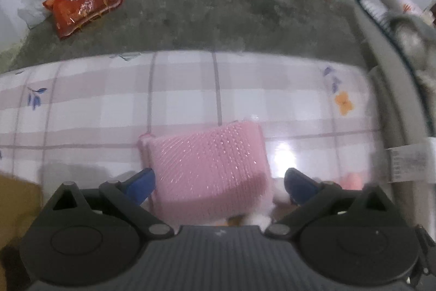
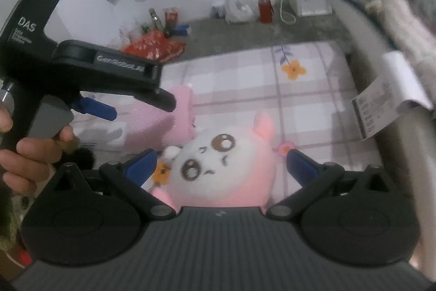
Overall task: Organize soft objects
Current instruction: 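Move both tools back over the bed toward the pink sponge and bunny, then grasp the pink sponge pad with the left tool while the right tool grasps the pink bunny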
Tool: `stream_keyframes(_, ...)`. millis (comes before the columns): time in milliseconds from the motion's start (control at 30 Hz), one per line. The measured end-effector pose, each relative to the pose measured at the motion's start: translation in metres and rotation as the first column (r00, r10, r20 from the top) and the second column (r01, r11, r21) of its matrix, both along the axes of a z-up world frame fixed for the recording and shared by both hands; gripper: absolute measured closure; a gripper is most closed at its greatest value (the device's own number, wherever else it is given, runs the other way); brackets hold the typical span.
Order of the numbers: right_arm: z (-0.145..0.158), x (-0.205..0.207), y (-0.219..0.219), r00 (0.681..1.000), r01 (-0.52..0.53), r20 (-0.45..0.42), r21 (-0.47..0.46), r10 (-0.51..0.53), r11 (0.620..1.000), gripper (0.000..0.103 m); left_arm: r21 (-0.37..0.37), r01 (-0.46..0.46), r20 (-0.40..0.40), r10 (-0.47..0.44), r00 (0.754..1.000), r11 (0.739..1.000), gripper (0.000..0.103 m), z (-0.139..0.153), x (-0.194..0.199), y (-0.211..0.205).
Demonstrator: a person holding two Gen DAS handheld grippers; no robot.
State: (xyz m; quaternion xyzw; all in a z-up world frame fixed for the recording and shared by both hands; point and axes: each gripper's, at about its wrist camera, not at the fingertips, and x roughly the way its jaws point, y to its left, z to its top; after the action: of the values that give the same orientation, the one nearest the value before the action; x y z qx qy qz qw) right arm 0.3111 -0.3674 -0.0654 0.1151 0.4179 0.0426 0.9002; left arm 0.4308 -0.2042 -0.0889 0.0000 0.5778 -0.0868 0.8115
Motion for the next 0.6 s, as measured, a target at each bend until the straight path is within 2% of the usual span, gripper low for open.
stream_keyframes(100,-0.019,0.013,-0.002,0.999,0.016,-0.042,0.033,-0.014,0.999,0.001,0.049,0.008,-0.008,-0.007,1.0,0.999,0.0,-0.014,0.008,-0.006)
stream_keyframes(267,-0.044,0.017,-0.008,0.995,0.037,-0.095,0.116,-0.026,0.992,0.001,0.103,0.033,0.01,-0.035,0.999,0.994,0.0,-0.017,0.014,-0.017)
stream_keyframes(533,-0.051,0.024,-0.011,0.994,0.047,-0.103,0.158,-0.031,0.986,0.003,0.113,0.011,-0.013,-0.009,1.0,0.994,0.0,-0.021,0.021,-0.02)
stream_keyframes(600,-0.052,0.023,-0.011,0.995,0.044,-0.098,0.158,-0.029,0.987,0.009,0.098,0.002,-0.006,-0.001,1.0,0.995,0.0,-0.023,0.02,-0.017)
